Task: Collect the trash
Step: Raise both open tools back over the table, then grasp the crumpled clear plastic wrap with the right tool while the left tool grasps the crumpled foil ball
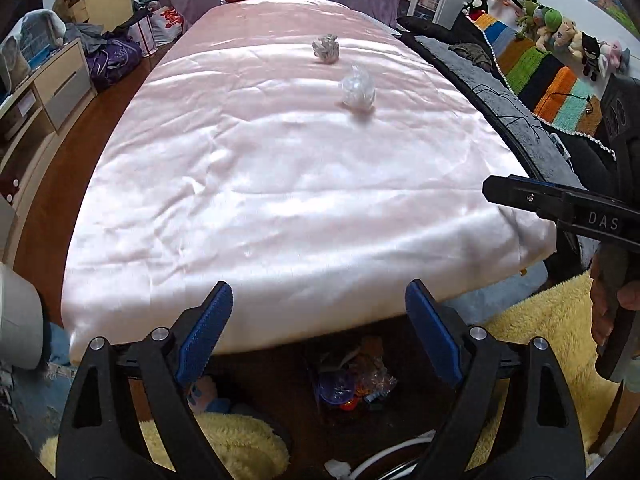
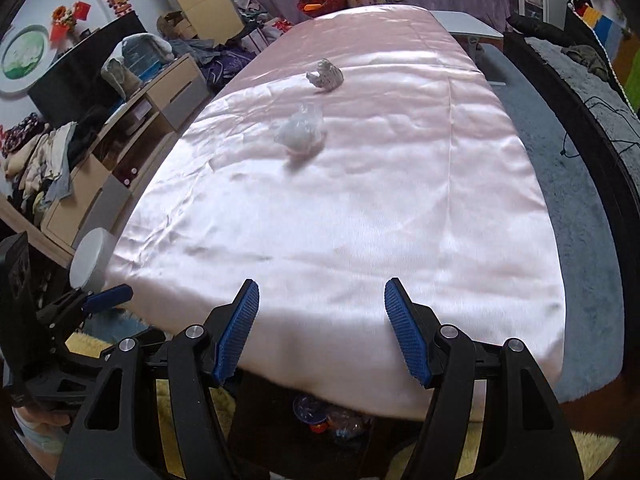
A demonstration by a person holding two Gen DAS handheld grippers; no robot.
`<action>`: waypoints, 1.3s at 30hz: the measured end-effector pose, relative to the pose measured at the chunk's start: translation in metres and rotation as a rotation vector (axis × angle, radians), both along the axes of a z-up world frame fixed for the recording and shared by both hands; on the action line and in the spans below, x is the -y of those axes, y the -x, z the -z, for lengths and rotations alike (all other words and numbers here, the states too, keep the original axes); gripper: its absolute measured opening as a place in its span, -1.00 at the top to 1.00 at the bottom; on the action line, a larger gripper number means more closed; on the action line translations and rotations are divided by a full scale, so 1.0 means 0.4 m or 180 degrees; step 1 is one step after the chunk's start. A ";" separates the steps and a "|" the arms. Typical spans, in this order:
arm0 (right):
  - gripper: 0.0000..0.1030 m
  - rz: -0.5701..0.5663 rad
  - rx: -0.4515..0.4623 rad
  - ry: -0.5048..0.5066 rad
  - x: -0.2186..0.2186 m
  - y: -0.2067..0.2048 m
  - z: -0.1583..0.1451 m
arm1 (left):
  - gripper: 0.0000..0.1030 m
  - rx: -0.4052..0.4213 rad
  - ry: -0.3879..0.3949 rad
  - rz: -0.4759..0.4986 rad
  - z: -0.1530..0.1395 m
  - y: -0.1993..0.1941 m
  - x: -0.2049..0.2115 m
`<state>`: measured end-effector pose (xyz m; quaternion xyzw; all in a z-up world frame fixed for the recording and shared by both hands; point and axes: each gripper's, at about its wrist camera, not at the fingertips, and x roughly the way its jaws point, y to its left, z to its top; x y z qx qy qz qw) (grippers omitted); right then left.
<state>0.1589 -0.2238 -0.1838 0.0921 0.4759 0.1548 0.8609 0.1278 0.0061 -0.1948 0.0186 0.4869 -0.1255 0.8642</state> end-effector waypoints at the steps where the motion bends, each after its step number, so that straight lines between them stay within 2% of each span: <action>1: -0.29 -0.0004 0.0012 -0.0007 -0.001 -0.023 -0.004 | -0.62 0.0007 -0.0027 -0.0006 -0.002 -0.018 0.002; 6: -0.27 -0.0021 0.0100 -0.0074 -0.023 -0.124 -0.022 | -0.64 -0.0005 -0.0094 0.0026 -0.001 -0.099 0.011; 9: -0.04 -0.0096 0.0110 -0.0085 -0.051 -0.180 -0.025 | -0.65 -0.0023 -0.0128 0.0048 0.005 -0.142 0.020; 10: -0.02 -0.0126 0.0114 -0.0085 -0.062 -0.199 -0.024 | -0.66 -0.0028 -0.0136 0.0053 0.006 -0.157 0.024; 21: 0.06 -0.0217 -0.0028 -0.0036 -0.132 -0.363 0.039 | -0.70 -0.0089 -0.0143 0.0123 0.019 -0.274 0.041; 23: 0.18 -0.0238 -0.0053 -0.0007 -0.137 -0.381 0.051 | -0.70 -0.0087 -0.0151 0.0126 0.020 -0.296 0.042; 24: 0.31 -0.0242 -0.0061 0.0007 -0.138 -0.389 0.056 | -0.70 -0.0085 -0.0159 0.0130 0.019 -0.307 0.044; 31: 0.53 -0.0141 0.0017 0.0086 -0.091 -0.448 0.061 | -0.71 -0.0015 -0.0211 0.0227 0.008 -0.406 0.084; 39: 0.54 0.0173 0.0138 0.0096 0.033 -0.518 0.024 | -0.71 0.0100 -0.0110 0.0225 -0.010 -0.553 0.131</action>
